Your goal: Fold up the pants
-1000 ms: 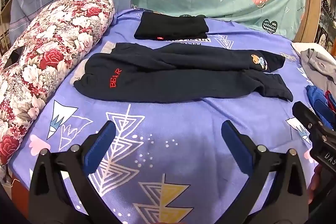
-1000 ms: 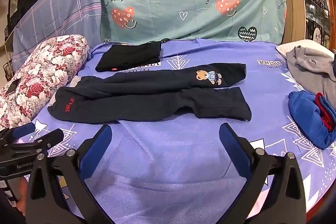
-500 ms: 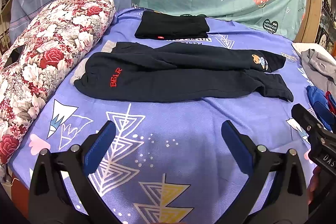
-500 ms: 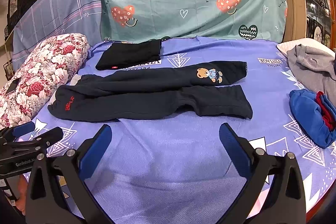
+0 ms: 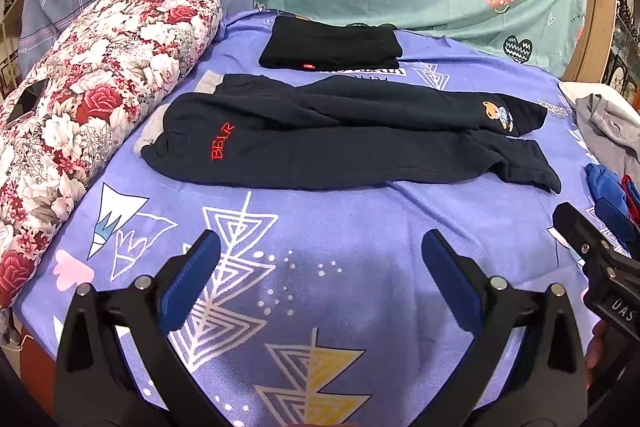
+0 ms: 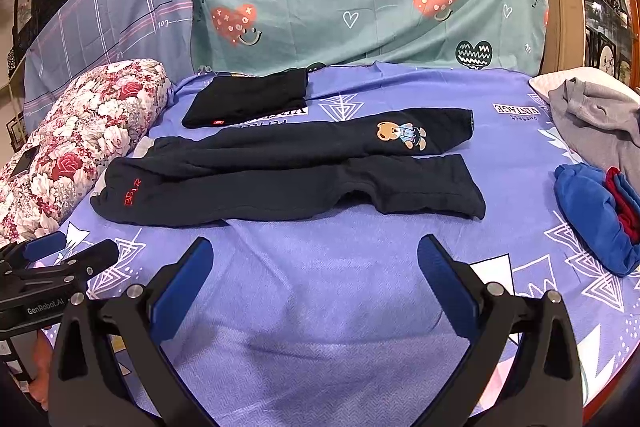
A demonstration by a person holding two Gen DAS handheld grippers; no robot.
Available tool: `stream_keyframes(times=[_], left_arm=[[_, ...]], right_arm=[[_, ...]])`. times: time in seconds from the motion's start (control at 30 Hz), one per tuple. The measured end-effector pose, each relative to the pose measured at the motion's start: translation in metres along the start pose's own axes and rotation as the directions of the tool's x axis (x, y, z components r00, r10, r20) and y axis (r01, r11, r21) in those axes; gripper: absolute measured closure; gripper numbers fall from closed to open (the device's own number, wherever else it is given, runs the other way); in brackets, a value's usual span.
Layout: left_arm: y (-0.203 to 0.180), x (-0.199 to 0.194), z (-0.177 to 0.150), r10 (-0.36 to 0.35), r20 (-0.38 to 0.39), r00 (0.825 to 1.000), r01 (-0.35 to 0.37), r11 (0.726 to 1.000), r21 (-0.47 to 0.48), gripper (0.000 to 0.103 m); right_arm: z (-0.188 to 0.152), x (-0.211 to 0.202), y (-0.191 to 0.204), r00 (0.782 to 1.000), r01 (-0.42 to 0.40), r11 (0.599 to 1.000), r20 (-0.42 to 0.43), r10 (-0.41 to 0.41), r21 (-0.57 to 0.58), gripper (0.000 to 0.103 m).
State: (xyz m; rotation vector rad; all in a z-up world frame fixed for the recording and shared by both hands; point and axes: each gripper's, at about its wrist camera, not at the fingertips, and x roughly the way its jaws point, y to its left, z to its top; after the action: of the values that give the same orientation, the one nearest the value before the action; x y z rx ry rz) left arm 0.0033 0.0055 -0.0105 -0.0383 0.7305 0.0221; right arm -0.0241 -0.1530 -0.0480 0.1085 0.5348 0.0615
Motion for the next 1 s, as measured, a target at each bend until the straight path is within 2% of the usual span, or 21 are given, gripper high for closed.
stream_keyframes(times=[1.0], left_arm=[[0.0006,0.0009,-0.0005,-0.001,-0.003,1.0,0.001,1.0,-0.002,0.002]], right_arm=[[-0.0038,0.0035,0.0029,1.0,-0.003,1.0,-0.012,0.003,0.004,0.001]])
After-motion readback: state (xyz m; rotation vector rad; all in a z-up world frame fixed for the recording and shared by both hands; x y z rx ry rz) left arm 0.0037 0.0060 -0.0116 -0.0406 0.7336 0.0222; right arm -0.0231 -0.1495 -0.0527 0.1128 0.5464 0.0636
